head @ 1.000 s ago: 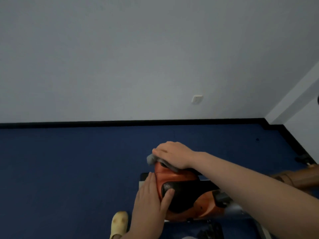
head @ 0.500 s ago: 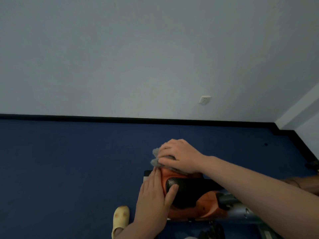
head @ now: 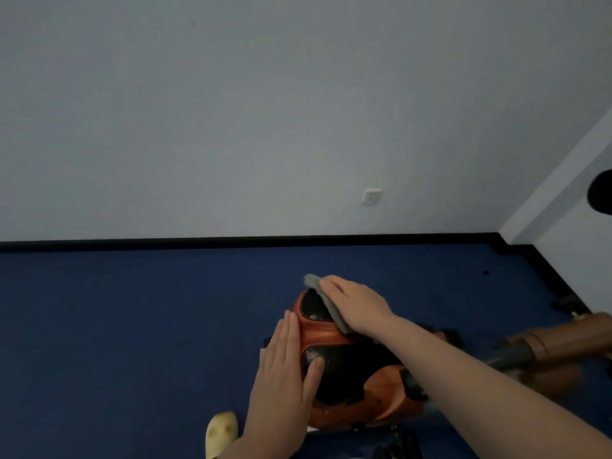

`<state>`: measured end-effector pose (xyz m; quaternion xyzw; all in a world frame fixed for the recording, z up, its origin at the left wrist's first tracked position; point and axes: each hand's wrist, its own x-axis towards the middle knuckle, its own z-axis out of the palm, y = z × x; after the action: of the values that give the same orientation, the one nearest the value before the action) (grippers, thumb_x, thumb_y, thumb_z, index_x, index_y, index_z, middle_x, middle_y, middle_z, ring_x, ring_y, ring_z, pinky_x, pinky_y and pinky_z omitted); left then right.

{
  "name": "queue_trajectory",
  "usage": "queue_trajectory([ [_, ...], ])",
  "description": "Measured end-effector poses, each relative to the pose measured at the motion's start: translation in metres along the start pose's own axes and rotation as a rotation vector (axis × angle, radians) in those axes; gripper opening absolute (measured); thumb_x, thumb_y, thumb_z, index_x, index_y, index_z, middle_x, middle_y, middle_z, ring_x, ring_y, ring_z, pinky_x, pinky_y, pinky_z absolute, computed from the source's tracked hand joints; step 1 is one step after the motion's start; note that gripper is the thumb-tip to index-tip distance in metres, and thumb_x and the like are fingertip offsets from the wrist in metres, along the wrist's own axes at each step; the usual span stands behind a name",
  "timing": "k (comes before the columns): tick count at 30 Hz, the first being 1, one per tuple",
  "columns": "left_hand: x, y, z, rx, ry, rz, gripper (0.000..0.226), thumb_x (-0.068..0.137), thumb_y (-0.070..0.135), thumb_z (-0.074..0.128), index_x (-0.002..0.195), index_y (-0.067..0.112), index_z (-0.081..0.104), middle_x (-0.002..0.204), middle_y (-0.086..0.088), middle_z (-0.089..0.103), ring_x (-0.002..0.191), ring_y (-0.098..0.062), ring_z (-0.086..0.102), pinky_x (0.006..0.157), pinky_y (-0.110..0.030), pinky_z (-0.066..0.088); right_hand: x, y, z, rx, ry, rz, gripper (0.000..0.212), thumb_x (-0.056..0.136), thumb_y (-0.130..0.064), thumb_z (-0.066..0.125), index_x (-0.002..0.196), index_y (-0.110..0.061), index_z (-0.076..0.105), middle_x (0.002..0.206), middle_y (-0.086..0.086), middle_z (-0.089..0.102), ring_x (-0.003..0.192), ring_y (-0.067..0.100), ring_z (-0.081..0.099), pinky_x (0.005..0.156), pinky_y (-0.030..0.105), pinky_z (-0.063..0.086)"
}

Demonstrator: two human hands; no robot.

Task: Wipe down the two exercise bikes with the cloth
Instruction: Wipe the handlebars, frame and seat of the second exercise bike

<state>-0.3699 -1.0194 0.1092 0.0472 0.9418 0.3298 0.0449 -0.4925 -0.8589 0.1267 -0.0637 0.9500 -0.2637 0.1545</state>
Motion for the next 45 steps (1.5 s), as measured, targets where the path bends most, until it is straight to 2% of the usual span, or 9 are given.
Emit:
queue_trajectory([
  [6, 0.007, -0.005, -0.007, 0.044, 0.017, 0.070, 0.067, 0.095, 0.058, 0.017, 0.140, 0.041, -0.031, 0.149, 0.027, -0.029, 0.138, 0.010, -0.025, 0.120, -0.024, 0.000, 0.000, 0.022, -0.018, -0.123, -0.119, 0.229, 0.041, 0.102, -0.033, 0.024, 0.127, -0.020, 0.054, 0.134, 0.011, 0.054, 0.116, 0.029, 0.053, 0.093, 0.037, 0.043],
  [13, 0.036, 0.007, -0.007, -0.239, 0.109, 0.037, 0.048, 0.103, 0.026, 0.032, 0.146, 0.035, 0.011, 0.157, 0.015, 0.015, 0.142, 0.006, 0.013, 0.118, -0.019, 0.010, -0.027, -0.031, 0.024, -0.173, 0.345, -0.084, 0.044, 0.100, -0.049, 0.022, 0.130, -0.034, 0.051, 0.133, -0.011, 0.056, 0.118, 0.016, 0.052, 0.096, 0.038, 0.037],
  [19, 0.052, 0.018, 0.001, -0.295, 0.111, -0.025, 0.052, 0.101, 0.042, 0.024, 0.152, 0.028, 0.024, 0.153, 0.020, 0.022, 0.135, 0.012, 0.013, 0.110, -0.011, 0.008, -0.036, 0.026, -0.014, -0.324, 0.053, 0.100, 0.036, 0.100, -0.032, 0.036, 0.135, -0.026, 0.039, 0.124, 0.005, 0.058, 0.103, 0.031, 0.059, 0.072, 0.039, 0.046],
  [23, 0.052, 0.013, 0.004, -0.330, 0.128, -0.038, 0.048, 0.103, 0.037, 0.027, 0.150, 0.030, 0.026, 0.152, 0.022, 0.024, 0.134, 0.014, 0.016, 0.106, -0.003, 0.007, -0.019, -0.008, 0.001, -0.292, 0.091, 0.188, 0.039, 0.102, -0.035, 0.021, 0.124, -0.024, 0.050, 0.124, 0.005, 0.060, 0.108, 0.032, 0.057, 0.086, 0.044, 0.045],
  [28, 0.052, 0.011, 0.006, -0.347, 0.130, -0.041, 0.047, 0.103, 0.035, 0.027, 0.149, 0.031, 0.027, 0.153, 0.021, 0.025, 0.136, 0.013, 0.018, 0.109, -0.009, 0.011, -0.065, -0.006, 0.019, -0.253, 0.300, -0.107, 0.056, 0.097, -0.054, 0.014, 0.145, -0.035, 0.035, 0.146, -0.012, 0.043, 0.130, 0.011, 0.041, 0.111, 0.036, 0.027],
  [34, 0.054, 0.010, 0.008, -0.305, 0.128, -0.027, 0.050, 0.101, 0.043, 0.025, 0.150, 0.033, 0.026, 0.152, 0.019, 0.026, 0.132, 0.013, 0.016, 0.109, -0.017, 0.015, -0.043, 0.012, -0.013, -0.460, 0.089, 0.137, 0.030, 0.102, -0.036, 0.025, 0.120, -0.024, 0.047, 0.113, 0.002, 0.064, 0.095, 0.029, 0.062, 0.070, 0.037, 0.037],
  [40, 0.054, 0.012, 0.003, -0.416, 0.140, 0.019, 0.054, 0.097, 0.047, 0.023, 0.146, 0.027, 0.035, 0.146, 0.015, 0.037, 0.132, 0.006, 0.029, 0.112, -0.021, 0.022, -0.053, -0.039, 0.039, -0.299, 0.368, 0.032, 0.053, 0.099, -0.047, 0.015, 0.145, -0.030, 0.036, 0.147, -0.005, 0.043, 0.135, 0.018, 0.038, 0.116, 0.041, 0.020],
  [43, 0.054, 0.010, 0.001, -0.402, 0.111, 0.020, 0.055, 0.094, 0.049, 0.021, 0.144, 0.030, 0.033, 0.147, 0.014, 0.035, 0.132, 0.007, 0.026, 0.113, -0.022, 0.021, -0.064, -0.014, 0.030, -0.228, 0.348, -0.051, 0.053, 0.099, -0.055, 0.015, 0.146, -0.037, 0.031, 0.149, -0.012, 0.040, 0.136, 0.010, 0.035, 0.117, 0.036, 0.017],
  [45, 0.057, 0.005, -0.002, -0.323, 0.061, 0.033, 0.061, 0.092, 0.054, 0.017, 0.147, 0.030, 0.028, 0.150, 0.013, 0.028, 0.134, 0.004, 0.020, 0.112, -0.022, 0.019, -0.069, 0.008, 0.018, -0.266, 0.401, 0.017, 0.041, 0.098, -0.052, 0.026, 0.127, -0.036, 0.050, 0.122, -0.010, 0.062, 0.114, 0.014, 0.054, 0.108, 0.037, 0.032],
])
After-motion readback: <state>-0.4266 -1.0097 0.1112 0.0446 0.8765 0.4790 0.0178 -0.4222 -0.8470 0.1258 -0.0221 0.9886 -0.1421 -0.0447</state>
